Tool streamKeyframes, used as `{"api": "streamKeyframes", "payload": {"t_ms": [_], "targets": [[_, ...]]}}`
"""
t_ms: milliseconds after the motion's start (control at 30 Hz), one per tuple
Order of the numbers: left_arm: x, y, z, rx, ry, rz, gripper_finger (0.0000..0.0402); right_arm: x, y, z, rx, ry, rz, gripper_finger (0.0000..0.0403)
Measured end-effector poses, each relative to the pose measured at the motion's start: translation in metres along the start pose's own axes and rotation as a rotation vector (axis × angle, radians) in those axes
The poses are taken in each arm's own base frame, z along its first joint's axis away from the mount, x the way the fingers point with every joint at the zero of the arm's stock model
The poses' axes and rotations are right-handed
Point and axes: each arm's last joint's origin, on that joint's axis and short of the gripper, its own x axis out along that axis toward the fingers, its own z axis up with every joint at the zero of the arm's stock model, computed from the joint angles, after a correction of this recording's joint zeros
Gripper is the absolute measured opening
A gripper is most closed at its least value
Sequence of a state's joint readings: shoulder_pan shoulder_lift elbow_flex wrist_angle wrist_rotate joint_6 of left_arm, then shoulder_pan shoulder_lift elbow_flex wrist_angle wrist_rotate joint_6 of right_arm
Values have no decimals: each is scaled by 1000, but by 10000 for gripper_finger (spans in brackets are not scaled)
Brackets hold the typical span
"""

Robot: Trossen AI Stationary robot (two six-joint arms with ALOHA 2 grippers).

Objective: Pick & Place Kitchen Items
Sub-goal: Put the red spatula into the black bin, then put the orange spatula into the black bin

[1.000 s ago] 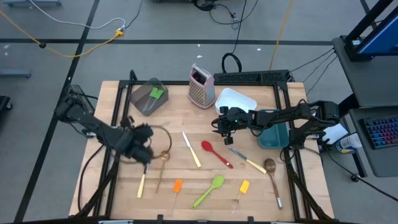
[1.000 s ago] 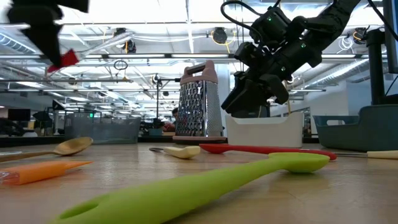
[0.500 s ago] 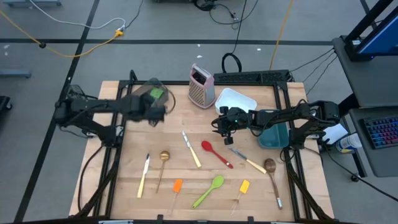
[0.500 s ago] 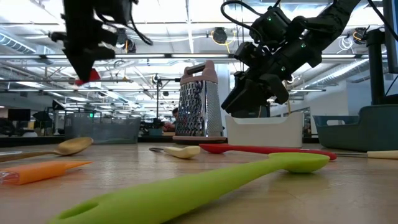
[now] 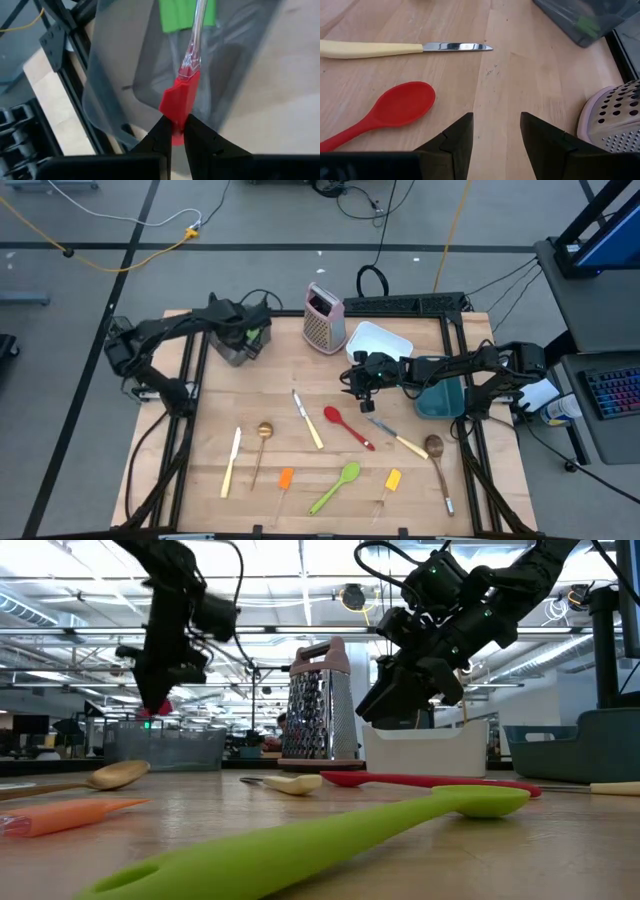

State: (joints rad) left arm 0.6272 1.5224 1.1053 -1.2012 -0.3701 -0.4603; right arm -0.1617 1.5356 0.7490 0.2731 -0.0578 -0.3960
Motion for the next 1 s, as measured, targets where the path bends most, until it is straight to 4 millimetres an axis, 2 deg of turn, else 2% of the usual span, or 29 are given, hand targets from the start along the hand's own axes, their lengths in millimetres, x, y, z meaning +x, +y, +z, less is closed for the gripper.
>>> {"api": "streamKeyframes", "payload": {"t_ms": [300, 467, 667, 1000], "targets": [[51, 2, 21, -11, 199, 73, 33, 0, 0, 0, 20, 0, 0, 155], [71, 1, 26, 48, 278, 82, 33, 0, 0, 0, 59, 0, 0, 155], [80, 2, 28, 98, 315, 86, 50, 0, 0, 0, 70, 0, 0, 155], [79, 2, 28, 143, 308, 97, 146, 0, 0, 0, 70, 0, 0, 155]]}}
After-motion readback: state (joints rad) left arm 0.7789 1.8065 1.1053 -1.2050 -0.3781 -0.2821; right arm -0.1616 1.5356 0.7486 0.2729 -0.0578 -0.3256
